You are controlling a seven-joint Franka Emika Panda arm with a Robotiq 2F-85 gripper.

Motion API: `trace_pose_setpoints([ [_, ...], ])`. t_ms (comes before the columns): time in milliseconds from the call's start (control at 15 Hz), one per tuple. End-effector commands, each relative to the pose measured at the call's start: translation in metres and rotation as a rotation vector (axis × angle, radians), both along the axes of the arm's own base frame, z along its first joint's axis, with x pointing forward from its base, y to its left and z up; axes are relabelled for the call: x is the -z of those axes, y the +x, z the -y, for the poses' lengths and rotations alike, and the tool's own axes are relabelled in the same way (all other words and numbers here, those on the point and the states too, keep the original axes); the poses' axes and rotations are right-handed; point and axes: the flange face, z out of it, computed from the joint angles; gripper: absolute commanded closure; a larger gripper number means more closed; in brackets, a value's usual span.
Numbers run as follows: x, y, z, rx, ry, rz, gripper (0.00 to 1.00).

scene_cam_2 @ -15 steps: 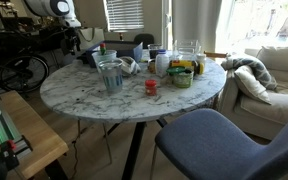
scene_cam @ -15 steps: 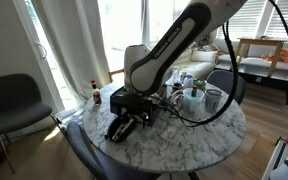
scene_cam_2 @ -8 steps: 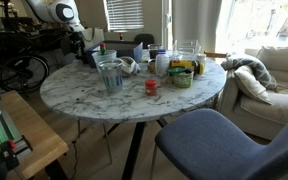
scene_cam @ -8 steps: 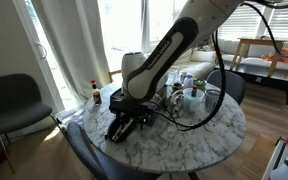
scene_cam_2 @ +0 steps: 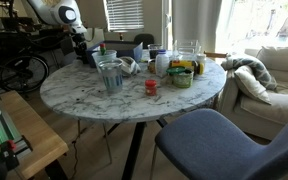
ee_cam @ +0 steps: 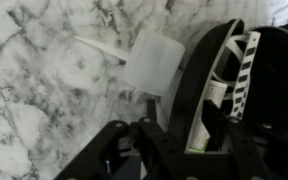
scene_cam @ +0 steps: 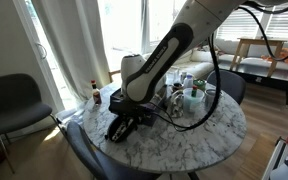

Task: Pick up the glasses pouch from the table and place it in the shoe box

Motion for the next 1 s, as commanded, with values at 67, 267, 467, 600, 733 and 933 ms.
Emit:
trace_pose_setpoints([
  [67, 0.005, 0.003, -0.003, 0.011, -0.012, 0.022, 0.88],
  [267, 0.003, 0.003, -0.004, 0.013, -0.008, 0.026, 1.00],
  [467, -0.001, 0.002, -0.007, 0.014, 0.010, 0.028, 0.99],
  [600, -0.006, 0.002, -0.010, 0.012, 0.023, 0.029, 0.99],
  [733, -0.016, 0.003, -0.015, 0.006, 0.030, 0.024, 0.99],
  [933, -0.045, 0.003, -0.024, -0.011, 0.018, 0.012, 0.99],
])
